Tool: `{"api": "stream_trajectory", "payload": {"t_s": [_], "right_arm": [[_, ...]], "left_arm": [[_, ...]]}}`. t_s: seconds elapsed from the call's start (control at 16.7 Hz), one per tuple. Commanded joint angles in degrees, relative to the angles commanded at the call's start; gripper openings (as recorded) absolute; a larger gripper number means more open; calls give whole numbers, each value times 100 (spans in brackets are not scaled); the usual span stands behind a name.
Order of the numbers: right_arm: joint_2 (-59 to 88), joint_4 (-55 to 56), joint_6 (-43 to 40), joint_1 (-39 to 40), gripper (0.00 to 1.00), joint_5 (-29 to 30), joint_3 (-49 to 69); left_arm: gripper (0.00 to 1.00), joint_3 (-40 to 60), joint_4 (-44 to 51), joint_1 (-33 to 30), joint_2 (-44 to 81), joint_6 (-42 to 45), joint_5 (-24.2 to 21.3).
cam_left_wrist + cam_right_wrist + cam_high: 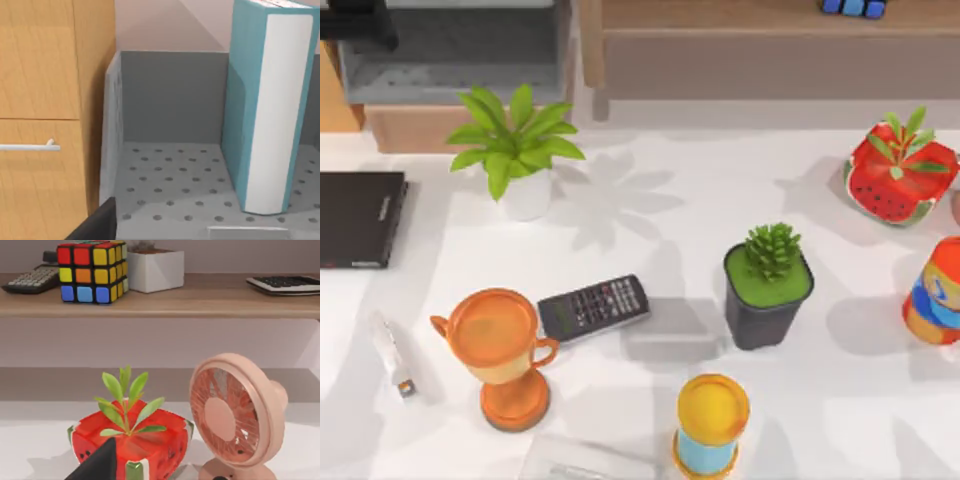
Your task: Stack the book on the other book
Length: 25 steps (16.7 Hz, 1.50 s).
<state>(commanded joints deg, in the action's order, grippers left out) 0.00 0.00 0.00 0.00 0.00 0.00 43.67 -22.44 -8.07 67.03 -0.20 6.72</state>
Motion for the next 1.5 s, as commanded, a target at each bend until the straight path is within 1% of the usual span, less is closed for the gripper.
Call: {"api": "stream_trajectory", "payload": {"t_s": [0.18, 0.3, 0.54, 0.72, 1.02, 1.5], "right_arm": [[0, 0, 0, 0, 100, 0, 0], [0, 0, 0, 0, 100, 0, 0], [0, 0, 0, 0, 100, 0, 0], [0, 0, 0, 0, 100, 0, 0], [0, 0, 0, 0, 100, 0, 0], [0, 0, 0, 0, 100, 0, 0]], "left_arm": [[100, 1088, -513, -181, 1808, -2, 155], [100, 1683, -819, -290, 2744, -5, 245], [100, 2570, -1302, -463, 3937, -10, 387], [100, 2847, -1467, -522, 4231, -10, 437], [100, 2840, -1451, -492, 4227, -11, 426], [100, 3684, -1217, -449, 4820, -13, 355]]}}
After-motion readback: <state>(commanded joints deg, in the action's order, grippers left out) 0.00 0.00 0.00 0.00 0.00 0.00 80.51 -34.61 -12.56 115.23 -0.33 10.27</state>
